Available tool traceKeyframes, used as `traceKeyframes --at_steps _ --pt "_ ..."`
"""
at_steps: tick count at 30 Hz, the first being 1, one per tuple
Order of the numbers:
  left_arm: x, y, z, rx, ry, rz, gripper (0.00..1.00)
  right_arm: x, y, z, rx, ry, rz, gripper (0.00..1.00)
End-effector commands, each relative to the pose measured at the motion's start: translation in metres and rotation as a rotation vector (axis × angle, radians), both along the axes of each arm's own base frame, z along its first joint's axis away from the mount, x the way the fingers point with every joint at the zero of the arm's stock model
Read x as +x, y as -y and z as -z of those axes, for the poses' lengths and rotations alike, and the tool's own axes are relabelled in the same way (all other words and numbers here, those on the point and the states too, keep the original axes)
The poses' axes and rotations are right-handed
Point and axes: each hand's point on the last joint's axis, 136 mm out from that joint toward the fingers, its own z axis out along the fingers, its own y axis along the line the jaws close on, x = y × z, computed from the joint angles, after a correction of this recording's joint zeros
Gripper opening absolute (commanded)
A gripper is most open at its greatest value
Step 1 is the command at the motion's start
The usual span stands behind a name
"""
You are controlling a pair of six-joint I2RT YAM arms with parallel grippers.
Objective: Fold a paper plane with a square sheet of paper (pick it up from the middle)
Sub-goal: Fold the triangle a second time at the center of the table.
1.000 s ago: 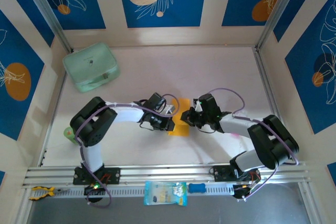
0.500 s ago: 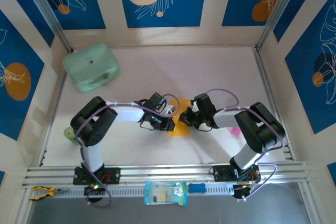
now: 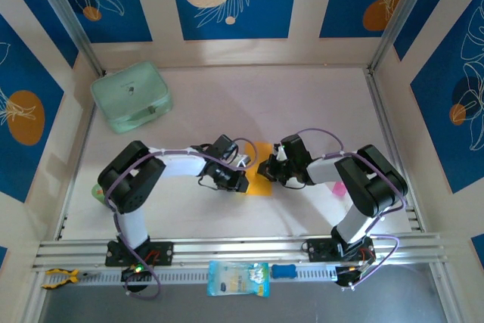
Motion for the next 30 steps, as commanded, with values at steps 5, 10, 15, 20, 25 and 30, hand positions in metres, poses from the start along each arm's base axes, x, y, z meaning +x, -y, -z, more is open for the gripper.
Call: traceKeyframes --at_steps 5,10,15,20,25,30 --pt "-0.013 -0.016 0.001 0.046 -0.024 0.016 0.1 -0.011 0.016 0.025 -0.074 -0.062 0.023 0.04" --pt "-0.01 -0.01 -0.015 -0.019 0.013 0.009 0.09 -0.01 0.015 0.022 -0.069 -0.056 0.022 0.04" --pt "0.01 0.003 -0.05 -0.134 0.118 -0.048 0.09 -0.009 0.014 0.016 -0.058 -0.042 0.017 0.03" --pt "0.024 0.017 -0.047 -0.146 0.11 -0.052 0.1 -0.008 0.013 0.013 -0.055 -0.036 0.016 0.04" --pt "0.03 0.009 -0.012 -0.027 0.075 -0.069 0.09 -0.008 0.011 0.008 -0.042 -0.025 0.005 0.04" --pt "0.021 0.001 0.012 0.024 0.022 -0.057 0.06 -0.005 0.006 -0.008 -0.015 0.012 -0.012 0.05"
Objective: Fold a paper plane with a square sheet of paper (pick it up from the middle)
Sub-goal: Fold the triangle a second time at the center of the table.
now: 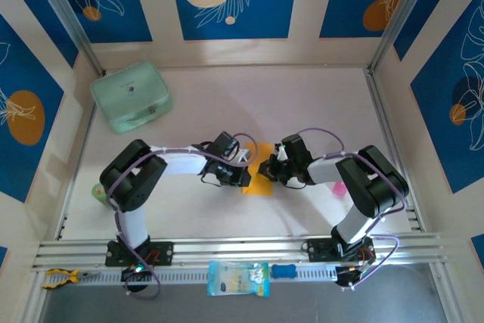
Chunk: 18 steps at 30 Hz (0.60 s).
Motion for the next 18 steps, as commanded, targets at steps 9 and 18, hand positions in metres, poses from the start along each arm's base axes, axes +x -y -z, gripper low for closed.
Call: traceKeyframes --at_steps 9,18 --pt "-0.008 -0.013 0.016 0.051 -0.031 0.022 0.04 -0.014 -0.016 -0.02 0.006 0.04 -0.058 0.06" --pt "-0.007 -0.017 0.018 0.073 -0.026 0.014 0.02 -0.034 -0.008 0.018 -0.045 -0.046 -0.019 0.04"
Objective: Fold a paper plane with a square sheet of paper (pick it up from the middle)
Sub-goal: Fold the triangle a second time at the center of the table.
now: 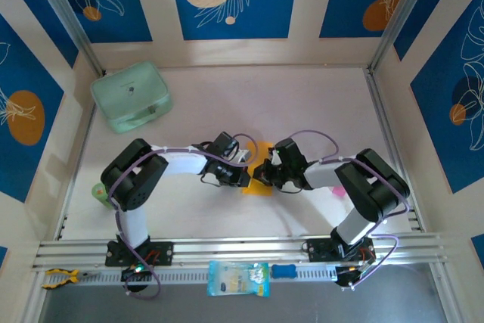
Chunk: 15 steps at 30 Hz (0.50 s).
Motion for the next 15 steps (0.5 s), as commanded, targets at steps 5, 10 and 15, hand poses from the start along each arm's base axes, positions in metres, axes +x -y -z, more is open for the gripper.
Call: traceKeyframes --at_steps 5,10,15 --pt "-0.01 -0.017 0.02 0.084 -0.04 0.009 0.0 -0.006 0.028 0.018 -0.055 -0.05 0.071 0.04" --pt "-0.011 -0.018 0.021 0.087 -0.043 0.011 0.0 0.002 0.019 -0.004 -0.014 0.001 0.039 0.05" --pt "-0.011 -0.017 0.021 0.087 -0.042 0.012 0.0 -0.003 0.005 -0.013 0.005 0.015 -0.016 0.05"
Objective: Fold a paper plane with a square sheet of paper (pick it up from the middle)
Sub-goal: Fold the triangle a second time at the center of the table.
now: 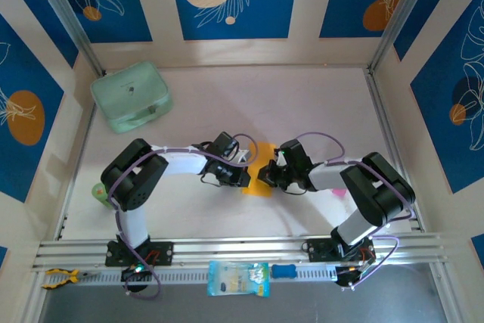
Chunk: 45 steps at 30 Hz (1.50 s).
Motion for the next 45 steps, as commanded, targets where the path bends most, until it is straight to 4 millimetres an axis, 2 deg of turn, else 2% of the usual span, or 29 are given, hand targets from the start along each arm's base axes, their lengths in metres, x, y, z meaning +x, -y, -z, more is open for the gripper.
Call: traceKeyframes --at_steps 1,4,9,13,17,21,26,31,35,39,42,45 --pt "-0.011 -0.018 0.022 0.088 -0.045 0.01 0.0 -0.003 -0.009 -0.008 0.01 0.017 -0.043 0.05" --pt "-0.011 -0.018 0.022 0.089 -0.045 0.01 0.0 -0.005 -0.013 -0.005 0.017 0.008 -0.051 0.05" --pt "-0.011 -0.018 0.022 0.09 -0.042 0.01 0.0 -0.007 -0.007 0.009 -0.016 -0.028 -0.038 0.05" --pt "-0.011 -0.017 0.021 0.081 -0.043 0.013 0.0 0.002 0.011 0.012 -0.037 -0.029 0.031 0.05" --pt "-0.012 -0.016 0.023 0.079 -0.052 0.019 0.0 0.019 0.027 0.005 -0.017 -0.008 0.084 0.06" --pt "-0.013 -0.015 0.022 0.073 -0.053 0.024 0.0 0.035 0.05 0.007 -0.024 -0.011 0.167 0.06" --pt "-0.013 -0.015 0.02 0.069 -0.054 0.024 0.0 0.04 0.071 0.009 -0.027 -0.021 0.241 0.06" --pt "-0.012 -0.009 0.005 0.03 -0.051 0.011 0.01 0.033 0.073 -0.012 -0.026 0.033 0.239 0.07" --pt "-0.007 0.003 -0.025 -0.054 -0.034 -0.006 0.06 0.017 0.069 -0.028 -0.032 0.065 0.203 0.1" --pt "0.008 0.006 -0.055 -0.049 0.067 0.01 0.15 -0.005 0.064 -0.034 -0.034 0.057 0.163 0.14" --pt "0.022 0.007 -0.061 -0.011 0.112 0.029 0.17 -0.02 0.063 -0.033 -0.04 0.046 0.163 0.17" --pt "0.03 0.012 -0.057 0.01 0.107 0.055 0.17 -0.03 0.06 -0.034 -0.042 0.053 0.165 0.19"
